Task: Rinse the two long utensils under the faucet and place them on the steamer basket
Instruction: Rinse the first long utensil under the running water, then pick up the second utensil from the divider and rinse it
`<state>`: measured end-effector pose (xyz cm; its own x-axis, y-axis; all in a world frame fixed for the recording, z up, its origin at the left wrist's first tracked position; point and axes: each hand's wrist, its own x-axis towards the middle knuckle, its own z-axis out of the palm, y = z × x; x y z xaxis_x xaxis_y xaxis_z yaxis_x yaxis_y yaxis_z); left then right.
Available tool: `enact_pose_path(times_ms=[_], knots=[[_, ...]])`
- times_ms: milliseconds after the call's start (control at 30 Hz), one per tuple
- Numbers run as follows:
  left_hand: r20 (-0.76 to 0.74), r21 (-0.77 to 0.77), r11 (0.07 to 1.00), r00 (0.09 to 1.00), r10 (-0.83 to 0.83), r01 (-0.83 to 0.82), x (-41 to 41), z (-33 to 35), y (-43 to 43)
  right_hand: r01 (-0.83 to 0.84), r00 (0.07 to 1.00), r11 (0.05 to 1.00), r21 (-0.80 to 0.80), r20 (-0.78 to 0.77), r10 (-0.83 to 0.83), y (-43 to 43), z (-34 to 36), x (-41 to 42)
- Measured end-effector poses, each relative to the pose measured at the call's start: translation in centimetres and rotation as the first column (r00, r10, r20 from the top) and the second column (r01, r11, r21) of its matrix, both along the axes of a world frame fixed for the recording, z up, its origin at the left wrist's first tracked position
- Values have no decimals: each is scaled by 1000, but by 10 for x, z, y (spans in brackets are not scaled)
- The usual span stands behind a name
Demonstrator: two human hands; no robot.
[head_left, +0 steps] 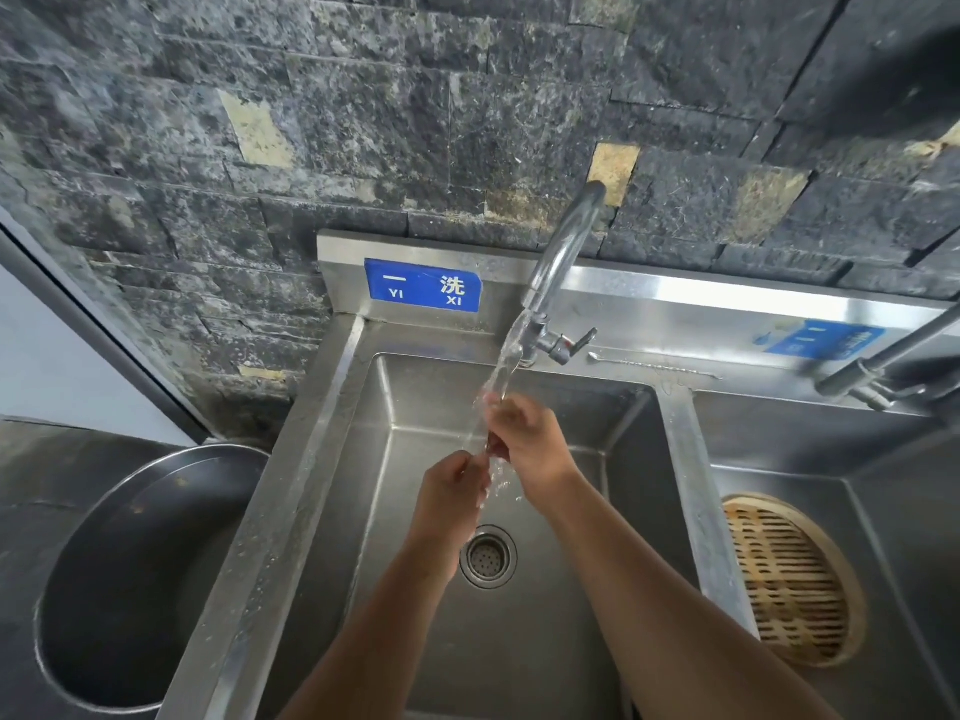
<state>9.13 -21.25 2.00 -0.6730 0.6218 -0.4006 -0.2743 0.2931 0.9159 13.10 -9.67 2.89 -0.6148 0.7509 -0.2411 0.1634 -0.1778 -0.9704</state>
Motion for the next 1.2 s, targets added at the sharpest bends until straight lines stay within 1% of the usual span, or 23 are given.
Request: enact_pose_path(times_ms=[133,233,367,433,567,667,833,933,1033,1133,1200], knots=[[124,45,998,992,-38,33,24,-1,20,137,990,989,-55,36,-135,17,-3,31],[194,91,994,977,-83,66,51,-4,44,191,981,980,-47,48,-189,42,-5,66],[199,104,985,967,-158,140,97,-8,90,218,974,976,15,61,-218,87,-10,118],[189,99,979,963,-193,177,123,-10,116,247,967,969,2,70,-246,115,-13,142],[170,28,985,970,-171,169,170,-16,171,243,962,970,-17,133,-239,174,-25,185],[125,-23,984,977,-174,178,195,-24,208,197,960,980,-6,203,-192,213,-40,207],[-45,-196,966,982,-181,169,210,-51,253,106,945,990,90,300,-128,266,-68,220],[-141,-288,934,956,-258,210,211,-63,271,43,918,989,144,386,-96,285,-86,219],[-195,-368,904,933,-303,216,212,-74,280,-35,897,986,162,440,-40,294,-103,213],[-267,-442,871,896,-354,213,209,-81,287,-66,873,976,208,485,-44,299,-116,210],[-283,-464,854,874,-395,235,206,-85,292,-82,864,968,238,501,-50,302,-121,209]])
